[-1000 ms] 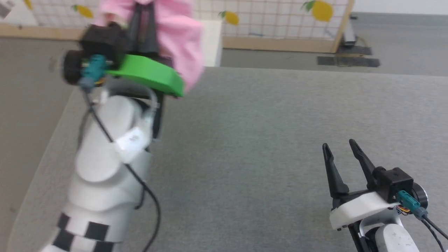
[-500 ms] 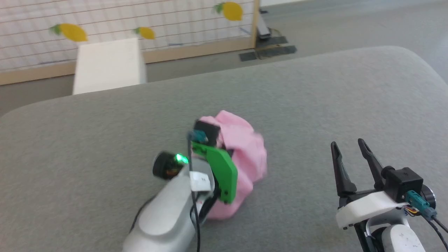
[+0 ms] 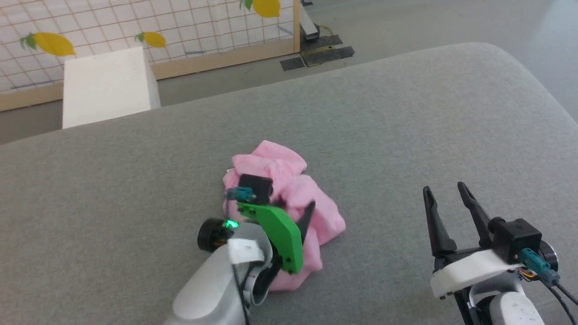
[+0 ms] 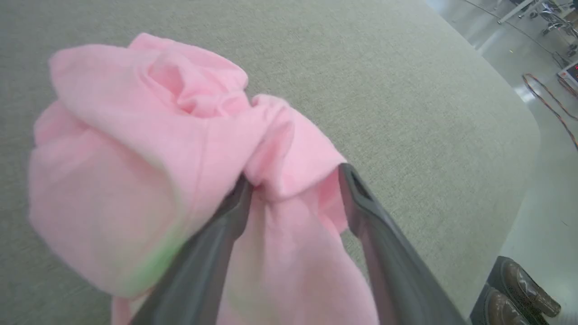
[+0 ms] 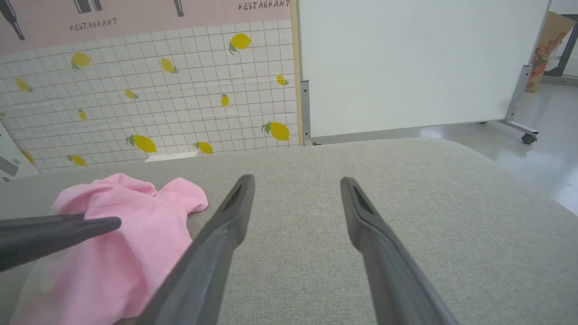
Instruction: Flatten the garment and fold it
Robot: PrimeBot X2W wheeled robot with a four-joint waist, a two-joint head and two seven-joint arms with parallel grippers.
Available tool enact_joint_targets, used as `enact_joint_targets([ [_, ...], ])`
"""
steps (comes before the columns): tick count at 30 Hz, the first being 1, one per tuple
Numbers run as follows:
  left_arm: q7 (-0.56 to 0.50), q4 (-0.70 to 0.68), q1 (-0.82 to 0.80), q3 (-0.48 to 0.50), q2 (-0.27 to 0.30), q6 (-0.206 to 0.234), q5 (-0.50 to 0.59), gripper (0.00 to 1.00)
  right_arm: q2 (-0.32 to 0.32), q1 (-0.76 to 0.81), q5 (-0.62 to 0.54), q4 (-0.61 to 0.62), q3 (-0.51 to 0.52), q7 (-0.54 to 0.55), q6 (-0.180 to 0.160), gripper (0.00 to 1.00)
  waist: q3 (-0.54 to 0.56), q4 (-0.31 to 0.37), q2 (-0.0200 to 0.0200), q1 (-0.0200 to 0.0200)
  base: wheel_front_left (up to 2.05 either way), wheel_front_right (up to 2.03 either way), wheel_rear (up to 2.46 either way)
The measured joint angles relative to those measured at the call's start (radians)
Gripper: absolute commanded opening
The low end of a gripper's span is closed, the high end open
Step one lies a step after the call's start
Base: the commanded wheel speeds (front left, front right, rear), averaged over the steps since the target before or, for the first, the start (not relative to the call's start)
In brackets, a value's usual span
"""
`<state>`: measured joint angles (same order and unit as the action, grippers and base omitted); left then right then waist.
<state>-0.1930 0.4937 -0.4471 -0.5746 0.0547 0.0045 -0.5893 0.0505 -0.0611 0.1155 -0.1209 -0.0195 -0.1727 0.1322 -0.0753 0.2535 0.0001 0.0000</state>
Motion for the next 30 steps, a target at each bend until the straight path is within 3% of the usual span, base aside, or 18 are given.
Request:
enact_joint_targets([
  [4, 0.204, -0.109, 0.022, 0.056, 0.016, 0.016, 0.013, 1.0, 0.0, 0.001, 0.0, 0.012, -0.009, 0.003, 0.0, 1.0, 0.015, -0.034, 0.0, 0.0, 0.0, 0.0, 0.0],
  [11, 0.414, -0.239, 0.124, 0.141, 0.076, 0.066, 0.056, 1.0, 0.0, 0.005, -0.002, 0.04, -0.023, 0.015, 0.0, 1.0, 0.039, -0.102, 0.0, 0.0, 0.0, 0.0, 0.0],
  [16, 0.447, -0.337, 0.208, 0.261, 0.1, 0.122, 0.109, 1.0, 0.0, 0.005, -0.016, 0.056, -0.025, 0.029, 0.0, 1.0, 0.04, -0.153, 0.0, 0.0, 0.0, 0.0, 0.0],
  [20, 0.45, -0.434, 0.277, 0.365, 0.091, 0.128, 0.204, 1.0, -0.001, -0.012, -0.033, 0.048, -0.027, 0.07, 0.0, 1.0, 0.027, -0.189, 0.0, 0.0, 0.0, 0.0, 0.0],
  [26, 0.451, -0.491, 0.36, 0.46, 0.047, 0.089, 0.308, 1.0, -0.001, -0.115, -0.055, -0.062, 0.008, 0.224, 0.0, 1.0, -0.013, -0.229, 0.0, 0.0, 0.0, 0.0, 0.0],
  [30, 0.451, -0.499, 0.365, 0.487, 0.021, 0.053, 0.328, 1.0, 0.0, -0.189, -0.064, -0.189, 0.044, 0.416, 0.0, 1.0, -0.04, -0.259, 0.0, 0.0, 0.0, 0.0, 0.0],
])
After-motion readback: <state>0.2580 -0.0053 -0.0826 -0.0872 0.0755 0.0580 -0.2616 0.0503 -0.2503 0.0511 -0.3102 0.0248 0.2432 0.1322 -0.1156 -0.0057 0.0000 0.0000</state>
